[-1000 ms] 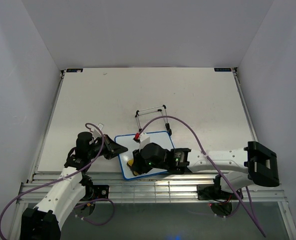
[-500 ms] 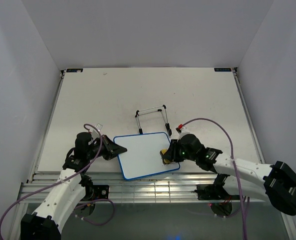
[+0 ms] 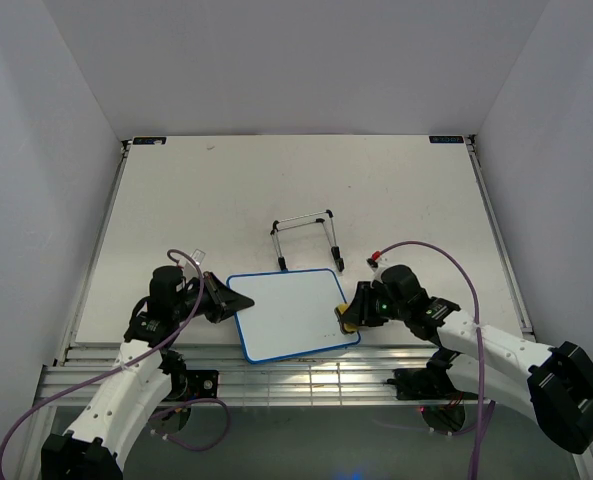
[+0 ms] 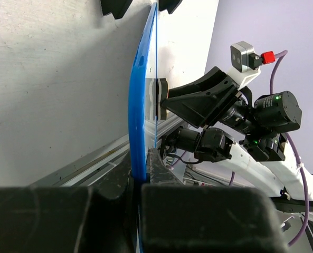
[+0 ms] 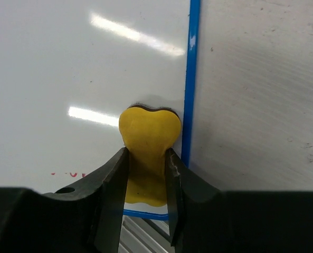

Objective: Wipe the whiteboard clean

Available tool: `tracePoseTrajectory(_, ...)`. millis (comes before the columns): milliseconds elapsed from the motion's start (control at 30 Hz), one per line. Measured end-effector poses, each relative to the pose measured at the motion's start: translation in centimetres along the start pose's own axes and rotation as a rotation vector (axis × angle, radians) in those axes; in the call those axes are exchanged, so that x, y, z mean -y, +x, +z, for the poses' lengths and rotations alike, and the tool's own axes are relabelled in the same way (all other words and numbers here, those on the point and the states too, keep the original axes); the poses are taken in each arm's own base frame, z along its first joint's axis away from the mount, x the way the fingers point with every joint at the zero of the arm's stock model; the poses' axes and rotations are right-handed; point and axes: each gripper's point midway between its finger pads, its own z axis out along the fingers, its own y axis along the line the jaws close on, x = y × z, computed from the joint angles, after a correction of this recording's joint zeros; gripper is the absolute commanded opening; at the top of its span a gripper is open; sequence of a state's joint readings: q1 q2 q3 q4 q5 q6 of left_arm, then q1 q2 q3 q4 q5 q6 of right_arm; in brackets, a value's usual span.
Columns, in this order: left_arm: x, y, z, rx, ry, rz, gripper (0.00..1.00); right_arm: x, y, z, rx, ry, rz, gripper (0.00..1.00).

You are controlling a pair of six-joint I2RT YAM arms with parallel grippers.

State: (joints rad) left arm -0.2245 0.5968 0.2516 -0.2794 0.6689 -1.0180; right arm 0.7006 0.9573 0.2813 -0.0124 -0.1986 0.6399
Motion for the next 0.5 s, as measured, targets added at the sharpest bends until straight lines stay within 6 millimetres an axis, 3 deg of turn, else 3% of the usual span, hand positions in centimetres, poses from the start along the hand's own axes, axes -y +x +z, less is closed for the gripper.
tracePoseTrajectory(200, 0.3, 0.0, -0.4, 0.017, 0.01, 0.008, 0.0, -2.4, 1.2, -0.3, -0.037, -0.078, -0.055, 0.08)
tracePoseTrajectory(500, 0.0, 0.0, -0.3, 0.026, 0.002, 0.0, 0.0, -10.5, 3.6, -0.2, -0.124, -0.21, -0.193, 0.08)
